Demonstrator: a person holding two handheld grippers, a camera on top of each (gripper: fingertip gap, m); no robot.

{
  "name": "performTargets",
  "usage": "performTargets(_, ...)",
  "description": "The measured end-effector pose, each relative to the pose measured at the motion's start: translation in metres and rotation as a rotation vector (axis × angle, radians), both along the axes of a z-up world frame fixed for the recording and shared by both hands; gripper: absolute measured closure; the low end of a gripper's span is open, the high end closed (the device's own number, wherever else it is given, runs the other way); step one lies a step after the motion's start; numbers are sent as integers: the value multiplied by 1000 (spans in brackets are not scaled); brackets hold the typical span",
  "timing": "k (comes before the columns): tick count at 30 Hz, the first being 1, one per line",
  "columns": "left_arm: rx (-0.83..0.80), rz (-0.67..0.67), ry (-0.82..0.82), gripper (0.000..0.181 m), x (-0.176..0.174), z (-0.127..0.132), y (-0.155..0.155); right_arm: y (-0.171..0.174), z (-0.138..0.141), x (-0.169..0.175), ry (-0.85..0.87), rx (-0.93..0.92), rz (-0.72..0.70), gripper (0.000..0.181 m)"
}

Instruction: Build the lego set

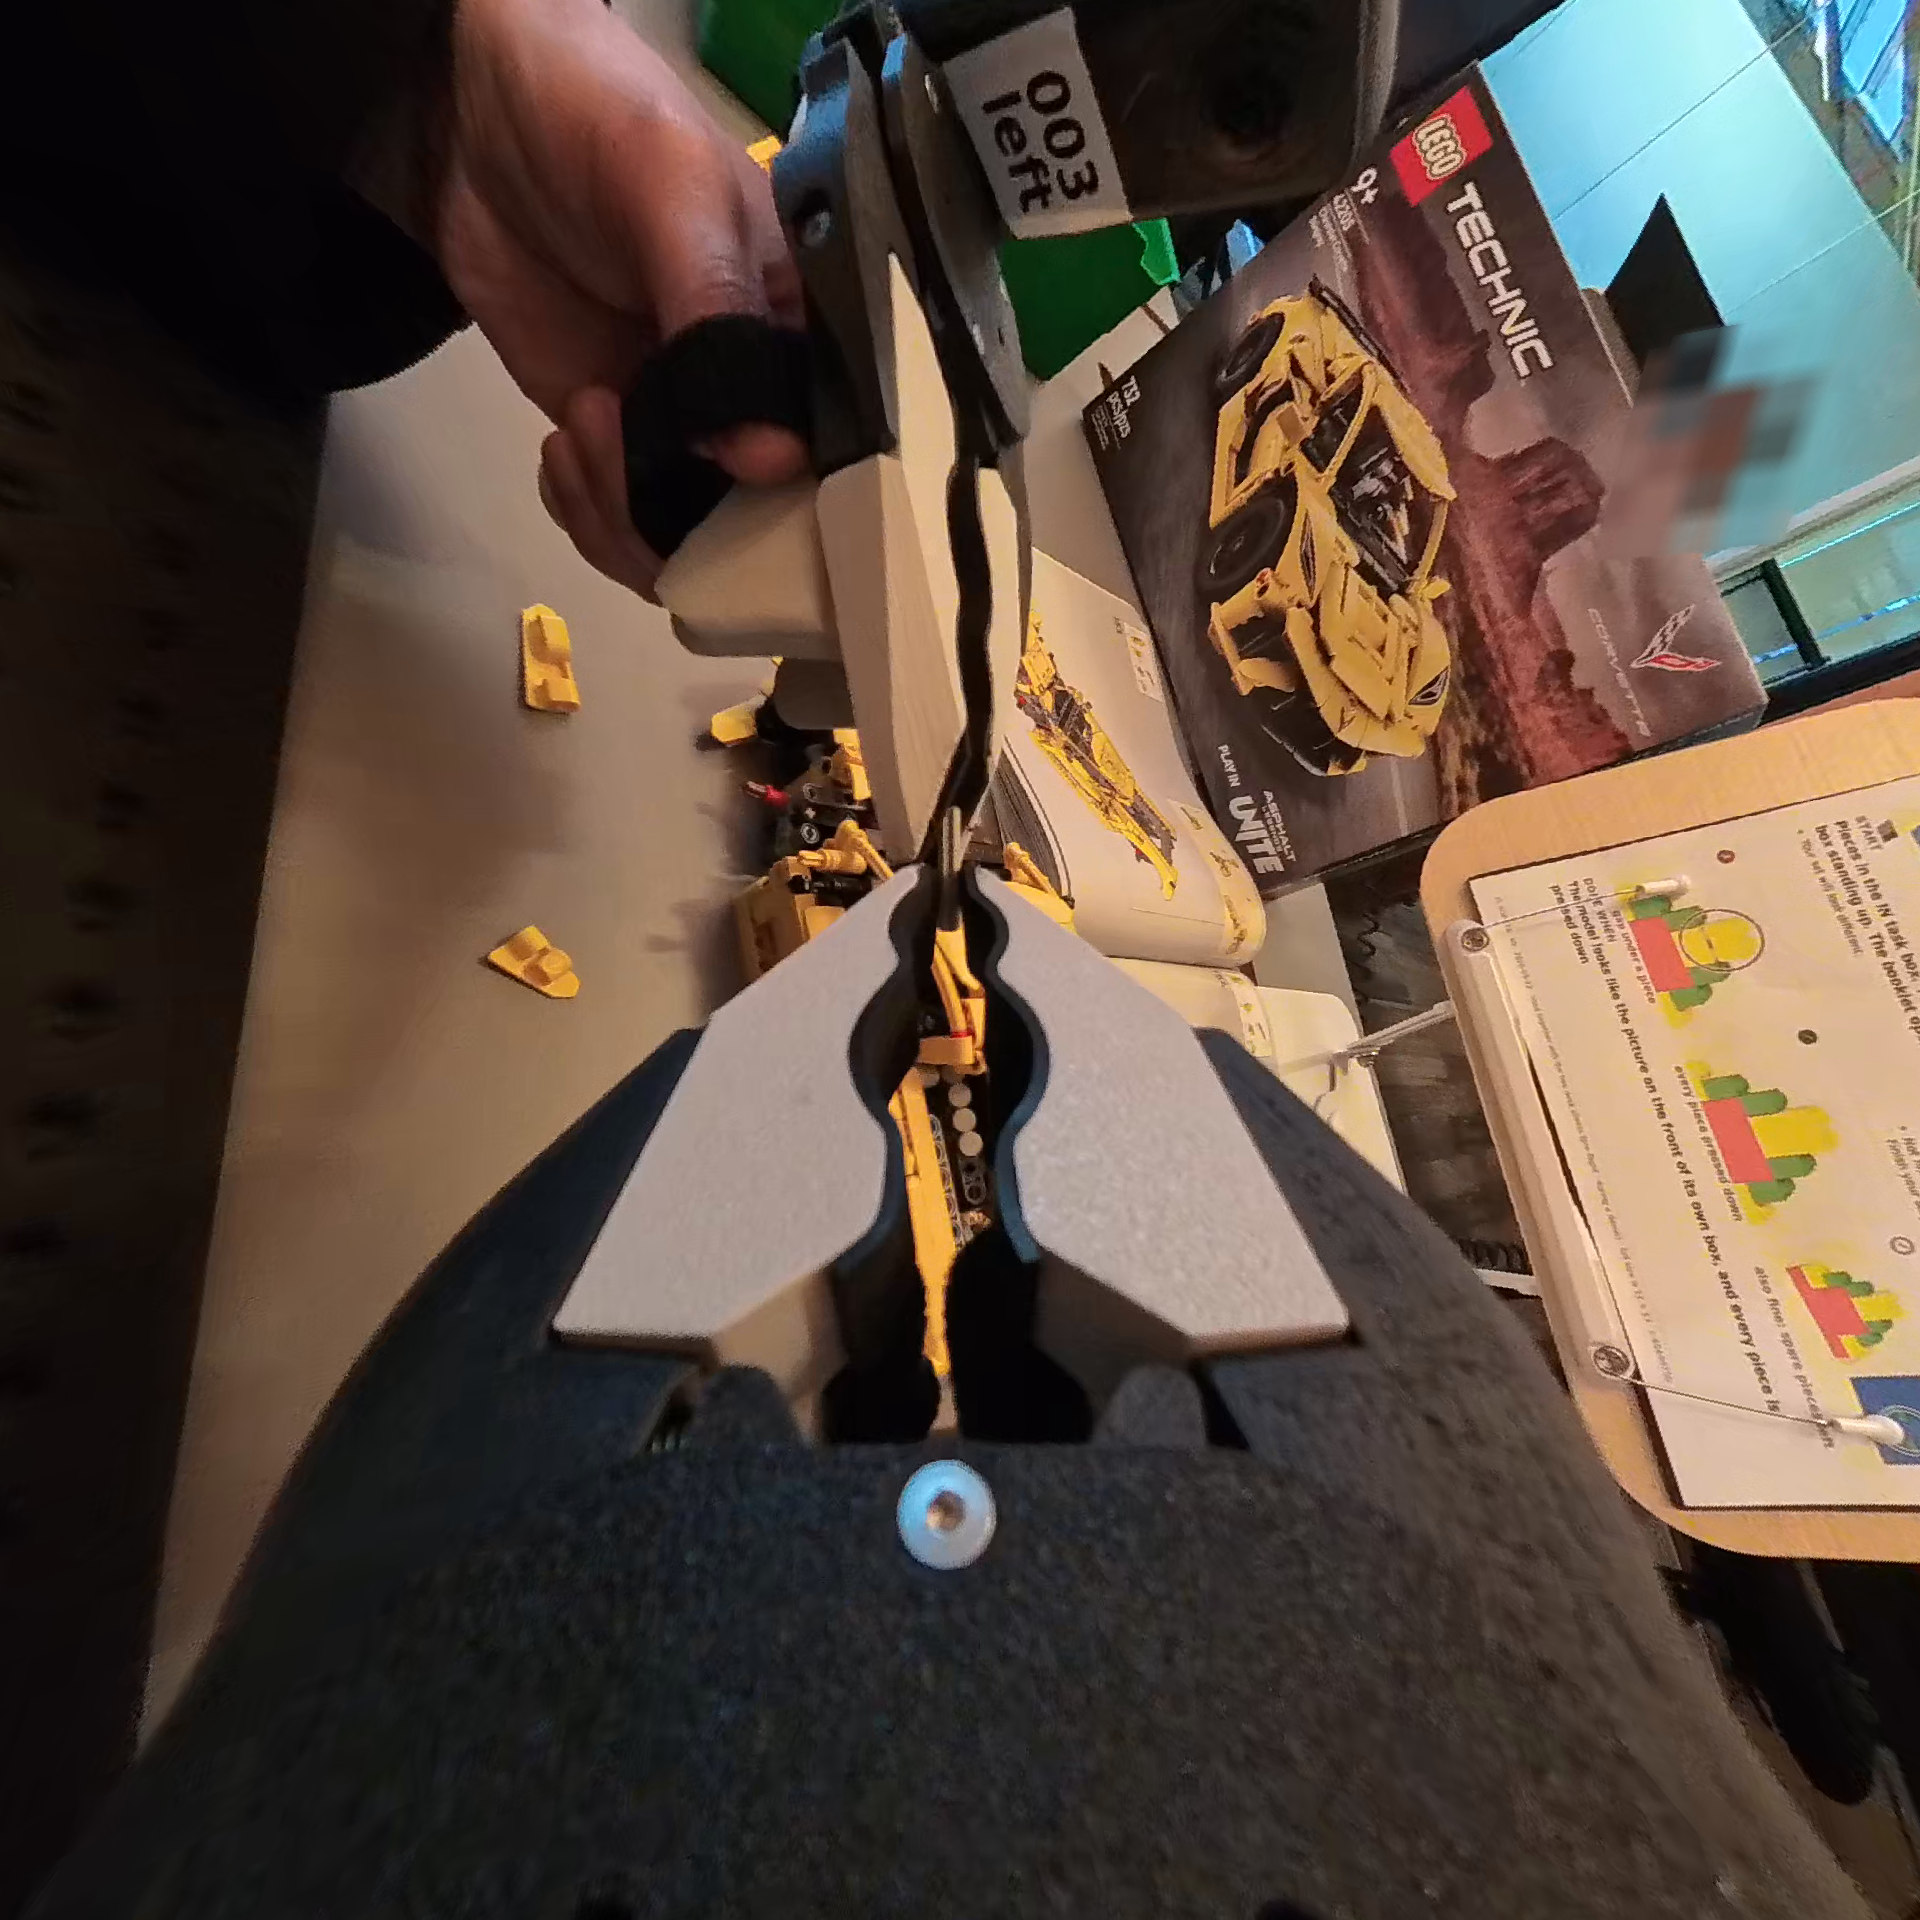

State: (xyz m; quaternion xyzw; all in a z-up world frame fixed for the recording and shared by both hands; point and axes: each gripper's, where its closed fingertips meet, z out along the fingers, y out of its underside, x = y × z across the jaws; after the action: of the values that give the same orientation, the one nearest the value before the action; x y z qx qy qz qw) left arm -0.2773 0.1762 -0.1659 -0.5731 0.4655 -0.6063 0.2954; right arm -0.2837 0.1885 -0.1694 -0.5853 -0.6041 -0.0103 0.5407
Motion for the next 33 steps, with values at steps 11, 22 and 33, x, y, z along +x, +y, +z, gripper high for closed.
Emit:
performTargets(11, -46, -54, -19, 173, -1, 3, -8, -9, 2, -2, 52, -30, 46, 178)
performTargets(22, -112, -89, -44, 178, -4, 8, -10, -17, 8, -4, 121, -80, 69, 177)
performTargets(33, -316, -183, -176, 178, -16, 32, -11, -21, 27, -7, 218, -60, 71, 173)
